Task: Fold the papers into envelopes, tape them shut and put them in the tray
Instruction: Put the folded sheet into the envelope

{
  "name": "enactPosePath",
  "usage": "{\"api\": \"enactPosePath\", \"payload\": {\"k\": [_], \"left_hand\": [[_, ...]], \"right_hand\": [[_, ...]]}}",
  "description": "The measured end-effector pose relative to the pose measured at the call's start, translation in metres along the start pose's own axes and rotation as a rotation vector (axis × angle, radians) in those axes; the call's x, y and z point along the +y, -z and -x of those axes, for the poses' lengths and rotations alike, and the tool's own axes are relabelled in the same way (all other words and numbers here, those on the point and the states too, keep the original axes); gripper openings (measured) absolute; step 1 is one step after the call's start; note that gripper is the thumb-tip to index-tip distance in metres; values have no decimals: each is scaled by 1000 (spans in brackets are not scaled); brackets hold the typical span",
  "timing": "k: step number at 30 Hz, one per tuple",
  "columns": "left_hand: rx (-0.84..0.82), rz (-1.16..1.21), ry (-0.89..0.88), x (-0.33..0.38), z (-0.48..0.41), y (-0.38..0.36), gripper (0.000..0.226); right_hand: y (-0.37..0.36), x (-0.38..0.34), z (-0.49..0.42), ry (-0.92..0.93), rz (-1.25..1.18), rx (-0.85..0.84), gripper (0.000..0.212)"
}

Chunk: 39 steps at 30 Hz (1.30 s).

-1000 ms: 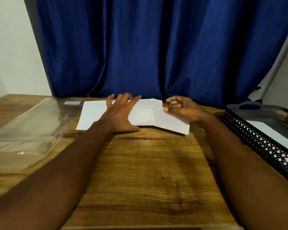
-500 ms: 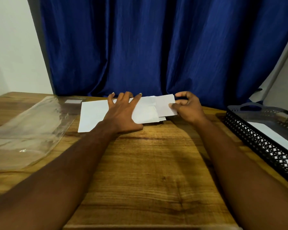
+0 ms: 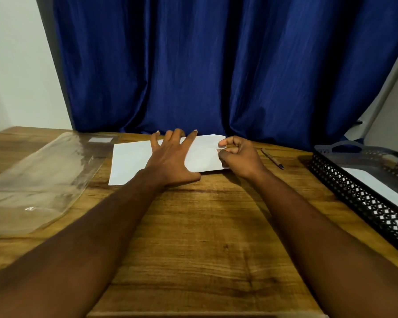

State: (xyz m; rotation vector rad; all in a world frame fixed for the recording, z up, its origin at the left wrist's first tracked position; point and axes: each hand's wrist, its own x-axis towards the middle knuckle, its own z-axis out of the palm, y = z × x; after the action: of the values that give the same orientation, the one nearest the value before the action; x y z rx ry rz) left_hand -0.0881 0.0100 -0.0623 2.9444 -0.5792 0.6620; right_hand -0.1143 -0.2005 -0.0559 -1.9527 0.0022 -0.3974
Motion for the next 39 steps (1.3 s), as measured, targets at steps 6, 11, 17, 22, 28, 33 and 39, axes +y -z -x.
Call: {"api": "enactPosePath", "payload": {"k": [6, 11, 17, 22, 28, 33, 39], "left_hand": [[-47, 61, -37, 1, 2, -3, 121], [-441, 164, -104, 5, 9, -3, 103], [-402, 291, -51, 13, 6, -6, 73], [-349, 383, -56, 26, 7, -12, 42], [-455, 340, -84, 29, 7, -12, 56], [-505, 227, -35, 30, 3, -22, 71], [-474, 230, -47, 29, 3, -22, 72]], "right_hand": [[10, 3, -3, -48, 20, 80, 17], [12, 15, 2, -31, 166, 89, 15], [14, 22, -3, -8, 423, 59, 15], [17, 22, -5, -12, 487, 10, 22], [22, 23, -9, -6, 786, -78, 24], [14, 14, -9, -70, 644, -157, 36], [7, 19, -12, -81, 298, -230, 35]]}}
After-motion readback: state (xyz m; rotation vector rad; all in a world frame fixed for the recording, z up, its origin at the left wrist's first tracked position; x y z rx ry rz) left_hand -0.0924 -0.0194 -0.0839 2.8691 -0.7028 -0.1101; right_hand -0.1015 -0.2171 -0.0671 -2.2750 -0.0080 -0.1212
